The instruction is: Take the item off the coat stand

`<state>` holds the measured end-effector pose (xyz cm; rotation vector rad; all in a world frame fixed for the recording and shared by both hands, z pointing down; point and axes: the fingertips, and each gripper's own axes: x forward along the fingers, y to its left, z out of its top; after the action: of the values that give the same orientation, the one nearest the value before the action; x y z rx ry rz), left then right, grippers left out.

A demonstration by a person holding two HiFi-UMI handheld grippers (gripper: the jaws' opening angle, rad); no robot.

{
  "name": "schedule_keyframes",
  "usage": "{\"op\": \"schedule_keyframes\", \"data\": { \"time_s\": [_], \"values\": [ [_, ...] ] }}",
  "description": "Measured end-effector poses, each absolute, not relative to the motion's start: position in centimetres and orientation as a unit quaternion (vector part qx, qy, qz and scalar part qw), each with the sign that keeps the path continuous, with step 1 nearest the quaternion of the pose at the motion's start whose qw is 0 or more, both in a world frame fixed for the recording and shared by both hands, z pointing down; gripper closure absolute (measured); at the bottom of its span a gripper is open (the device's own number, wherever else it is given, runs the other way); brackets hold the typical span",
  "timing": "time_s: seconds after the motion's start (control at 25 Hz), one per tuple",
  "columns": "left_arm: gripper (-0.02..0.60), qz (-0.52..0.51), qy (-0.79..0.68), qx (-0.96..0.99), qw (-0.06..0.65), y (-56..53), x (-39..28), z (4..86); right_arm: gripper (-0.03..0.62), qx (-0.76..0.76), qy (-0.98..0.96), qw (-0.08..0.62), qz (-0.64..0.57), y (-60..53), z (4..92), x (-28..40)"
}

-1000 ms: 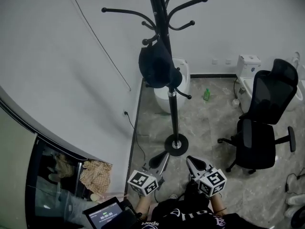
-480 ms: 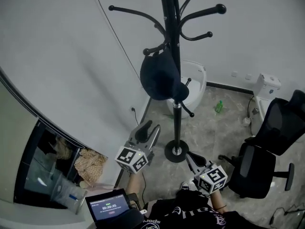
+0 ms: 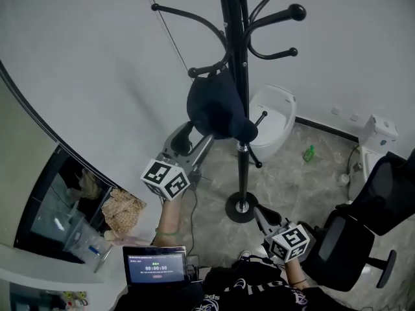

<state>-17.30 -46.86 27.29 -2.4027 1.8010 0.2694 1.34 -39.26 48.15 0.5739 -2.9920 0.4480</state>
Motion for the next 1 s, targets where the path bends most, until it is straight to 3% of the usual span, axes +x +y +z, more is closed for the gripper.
{"op": "schedule_keyframes", "data": {
  "time_s": [0.4,0.44,0.52,0.6,1.0],
  "values": [
    [0.276,0.097,0.557,-0.821,0.085,-50.5,-16.6,23.3,0.576,0.166,-0.974,0.038,0.153,-39.4,48.9,0.5],
    [0.312,0.087,0.556,-0.822,0.086,-50.7,-16.4,23.4,0.576,0.165,-0.974,0.037,0.152,-39.3,48.9,0.4],
    [0.477,0.074,0.556,-0.823,0.092,-50.6,-16.1,23.3,0.576,0.166,-0.974,0.037,0.149,-39.3,48.7,0.1],
    [0.542,0.073,0.556,-0.823,0.09,-50.1,-15.9,22.7,0.576,0.168,-0.974,0.036,0.149,-39.3,48.4,-0.1],
    [0.565,0.124,0.56,-0.805,0.148,-46.3,-16.9,17.5,0.576,0.19,-0.967,0.024,0.167,-39.8,48.4,-0.1]
  ]
}}
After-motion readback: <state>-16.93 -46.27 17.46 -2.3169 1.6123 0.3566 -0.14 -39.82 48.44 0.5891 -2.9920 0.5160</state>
